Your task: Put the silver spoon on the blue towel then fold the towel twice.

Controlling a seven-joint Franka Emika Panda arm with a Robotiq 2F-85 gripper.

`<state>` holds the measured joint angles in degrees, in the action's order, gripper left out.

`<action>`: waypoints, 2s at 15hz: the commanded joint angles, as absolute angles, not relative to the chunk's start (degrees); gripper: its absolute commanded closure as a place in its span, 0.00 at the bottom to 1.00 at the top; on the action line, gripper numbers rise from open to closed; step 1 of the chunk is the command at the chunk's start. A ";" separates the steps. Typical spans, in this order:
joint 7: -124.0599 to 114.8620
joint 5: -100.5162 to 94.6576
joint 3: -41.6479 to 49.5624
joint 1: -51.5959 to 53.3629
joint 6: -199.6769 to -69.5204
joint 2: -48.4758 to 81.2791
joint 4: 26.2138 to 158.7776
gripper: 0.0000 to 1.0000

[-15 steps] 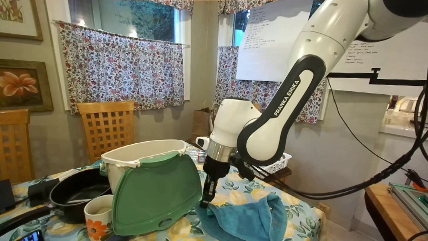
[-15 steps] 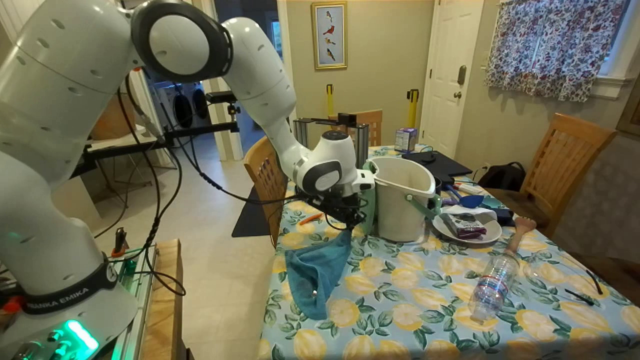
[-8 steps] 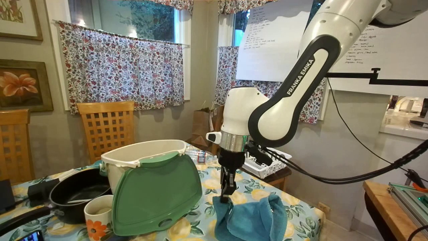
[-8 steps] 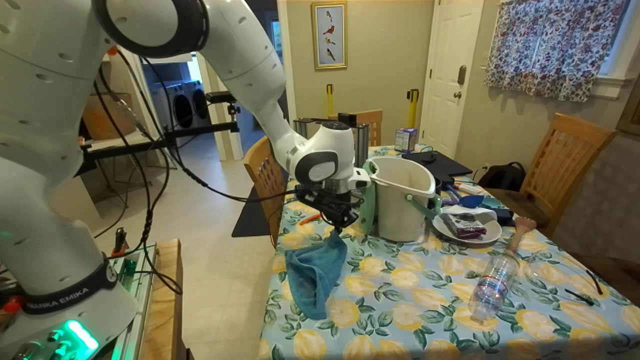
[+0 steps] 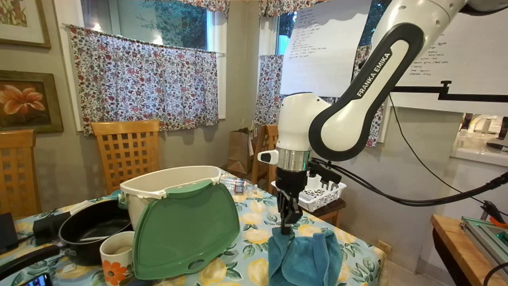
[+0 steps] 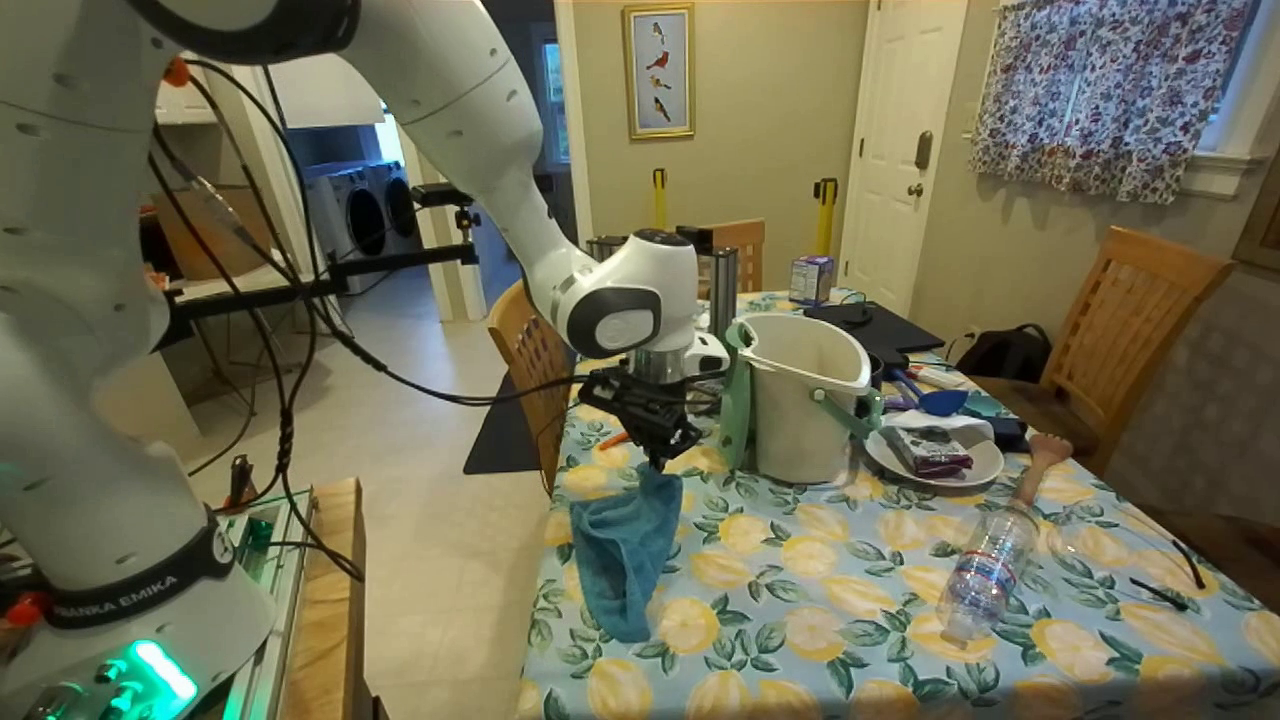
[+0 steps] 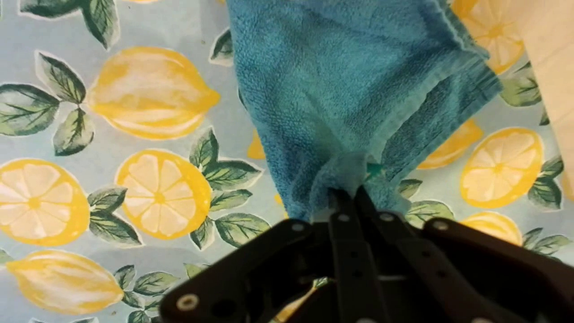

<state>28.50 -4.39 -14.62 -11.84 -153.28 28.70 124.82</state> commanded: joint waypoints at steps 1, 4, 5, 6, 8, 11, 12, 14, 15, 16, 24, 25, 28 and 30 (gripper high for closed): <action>31.66 -2.38 -14.25 -12.07 -154.20 25.14 129.22 0.99; 31.11 -3.98 -12.44 -10.72 -157.72 25.75 130.11 0.99; 30.15 -4.75 -11.54 -9.98 -159.41 26.64 129.88 0.99; 29.39 -5.34 -10.69 -9.42 -160.97 27.13 129.90 0.99; 30.04 -6.31 -9.98 -9.02 -161.88 27.89 130.13 0.99; 31.73 -5.95 -10.92 -9.85 -159.04 28.88 129.48 0.99; 30.11 -5.72 -10.19 -9.06 -158.14 29.35 128.79 0.99; 28.09 -5.22 -9.52 -8.33 -154.88 30.17 127.49 0.99; 25.46 -5.83 -7.91 -6.70 -151.47 30.57 126.43 0.99; 23.03 -6.25 -6.47 -5.41 -148.75 30.96 125.50 0.99; 14.16 -7.14 -1.35 -0.54 -149.35 33.90 122.11 0.58; 14.06 -7.02 -1.46 -0.48 -149.40 33.56 122.35 0.50; 13.19 -7.74 -0.92 0.13 -151.19 31.63 124.19 0.30; 12.88 -7.98 -0.64 0.28 -152.85 30.74 124.82 0.16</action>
<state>15.19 -5.98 -1.75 -0.75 -150.52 33.04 122.79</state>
